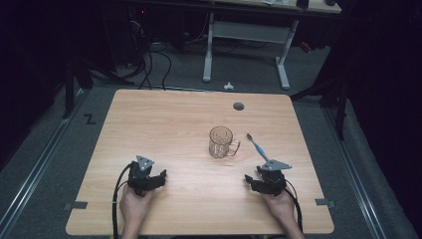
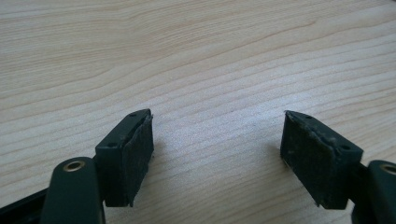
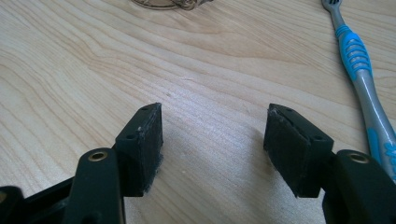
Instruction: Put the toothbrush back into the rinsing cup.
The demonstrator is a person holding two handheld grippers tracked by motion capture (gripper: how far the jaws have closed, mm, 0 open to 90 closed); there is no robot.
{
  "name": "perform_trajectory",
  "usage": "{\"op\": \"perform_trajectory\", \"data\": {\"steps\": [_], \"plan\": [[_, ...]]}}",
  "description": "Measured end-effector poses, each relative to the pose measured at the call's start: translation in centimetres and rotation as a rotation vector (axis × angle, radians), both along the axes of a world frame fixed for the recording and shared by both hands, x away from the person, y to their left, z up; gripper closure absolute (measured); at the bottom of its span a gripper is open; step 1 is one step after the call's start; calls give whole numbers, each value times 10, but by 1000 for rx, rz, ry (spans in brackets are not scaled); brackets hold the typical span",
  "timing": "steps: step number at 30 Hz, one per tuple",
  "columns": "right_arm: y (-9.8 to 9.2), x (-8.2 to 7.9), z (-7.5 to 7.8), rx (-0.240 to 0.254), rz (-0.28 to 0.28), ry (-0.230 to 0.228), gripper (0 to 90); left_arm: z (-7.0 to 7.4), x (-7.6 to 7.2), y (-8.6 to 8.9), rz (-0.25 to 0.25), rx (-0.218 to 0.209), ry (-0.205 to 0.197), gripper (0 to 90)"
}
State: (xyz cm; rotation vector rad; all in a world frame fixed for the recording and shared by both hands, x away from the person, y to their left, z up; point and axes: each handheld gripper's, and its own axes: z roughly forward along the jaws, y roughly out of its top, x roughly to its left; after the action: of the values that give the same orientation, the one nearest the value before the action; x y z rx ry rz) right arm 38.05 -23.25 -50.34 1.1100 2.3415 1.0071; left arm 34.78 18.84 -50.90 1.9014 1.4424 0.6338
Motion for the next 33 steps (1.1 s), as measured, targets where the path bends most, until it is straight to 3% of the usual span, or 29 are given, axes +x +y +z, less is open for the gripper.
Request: {"op": "perform_trajectory", "data": {"steps": [8,21,33], "plan": [[0,-1,0,-3,0,-2,384,0,0,0,1,-1,0,264],[-3,-5,0,4,-40,-14,552,0,0,0,1,-1,0,264],[-7,-9,3,21,-24,-26,638,0,0,0,2,-1,0,264]]}}
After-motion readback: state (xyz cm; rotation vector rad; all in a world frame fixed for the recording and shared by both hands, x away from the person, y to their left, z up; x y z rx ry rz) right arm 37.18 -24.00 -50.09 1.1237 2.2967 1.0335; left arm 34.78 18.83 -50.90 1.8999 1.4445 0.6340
